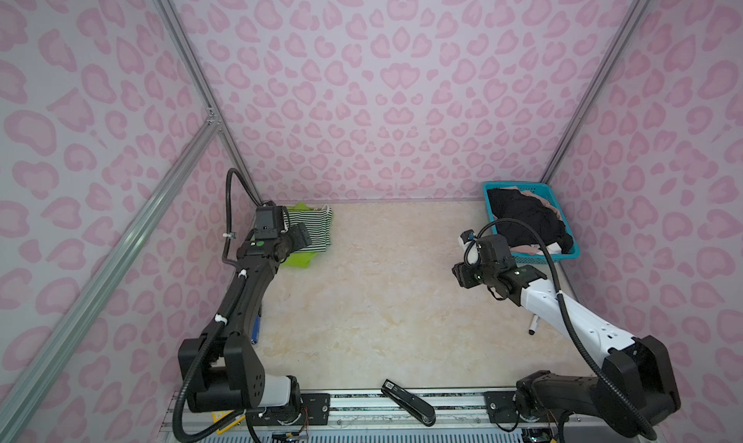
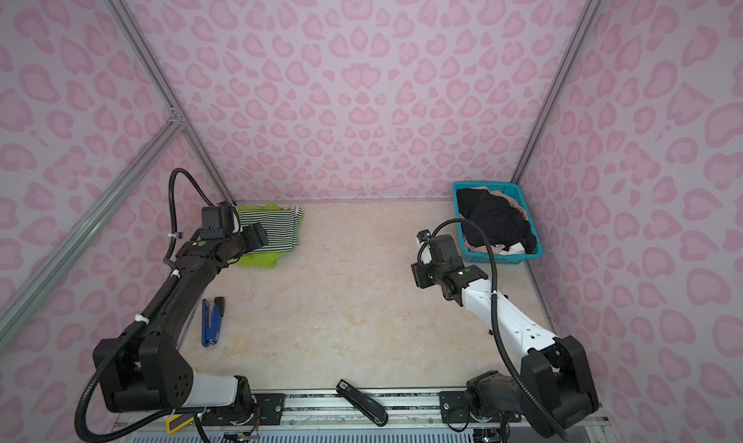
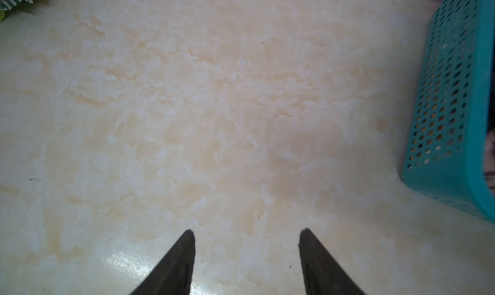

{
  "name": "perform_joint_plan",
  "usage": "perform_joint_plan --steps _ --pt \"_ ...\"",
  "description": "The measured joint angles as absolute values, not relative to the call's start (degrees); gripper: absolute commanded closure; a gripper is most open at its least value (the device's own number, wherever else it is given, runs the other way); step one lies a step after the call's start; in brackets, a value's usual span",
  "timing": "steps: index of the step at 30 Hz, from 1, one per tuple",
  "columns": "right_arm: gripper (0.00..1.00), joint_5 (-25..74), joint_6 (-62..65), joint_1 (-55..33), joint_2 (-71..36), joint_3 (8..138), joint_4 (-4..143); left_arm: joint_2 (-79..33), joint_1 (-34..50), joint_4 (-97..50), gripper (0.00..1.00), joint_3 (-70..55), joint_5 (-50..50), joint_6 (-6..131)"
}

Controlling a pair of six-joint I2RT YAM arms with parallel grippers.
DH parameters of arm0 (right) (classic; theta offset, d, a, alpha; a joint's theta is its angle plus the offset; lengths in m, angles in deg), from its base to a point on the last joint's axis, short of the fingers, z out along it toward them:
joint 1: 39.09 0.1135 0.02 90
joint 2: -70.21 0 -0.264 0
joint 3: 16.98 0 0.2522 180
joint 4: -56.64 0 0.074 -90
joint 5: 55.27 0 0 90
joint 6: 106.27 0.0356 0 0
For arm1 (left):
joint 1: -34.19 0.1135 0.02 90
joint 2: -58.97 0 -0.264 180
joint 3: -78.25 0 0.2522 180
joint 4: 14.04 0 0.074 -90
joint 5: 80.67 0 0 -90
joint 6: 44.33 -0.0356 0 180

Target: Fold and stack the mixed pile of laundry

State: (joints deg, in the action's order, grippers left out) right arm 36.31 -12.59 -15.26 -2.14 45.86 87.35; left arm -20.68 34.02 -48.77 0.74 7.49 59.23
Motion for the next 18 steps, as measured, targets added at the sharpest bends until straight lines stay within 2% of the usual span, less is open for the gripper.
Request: perform_joint_plan --steps 5,10,18 --pt "0.22 40.0 -14.8 -17.6 2.1 39.8 80.2 -18.3 32.6 -44.7 0.11 13.3 11.0 59.9" --pt "0.03 43.5 -15.6 -21.4 3.7 32.4 69.8 -15.7 32.5 -35.6 0.1 22.2 15.2 59.4" --pt "0.01 49.0 -15.9 -25.9 -2.3 25.9 56.1 -15.9 32.5 -17.2 0.08 35.5 20.3 56.0"
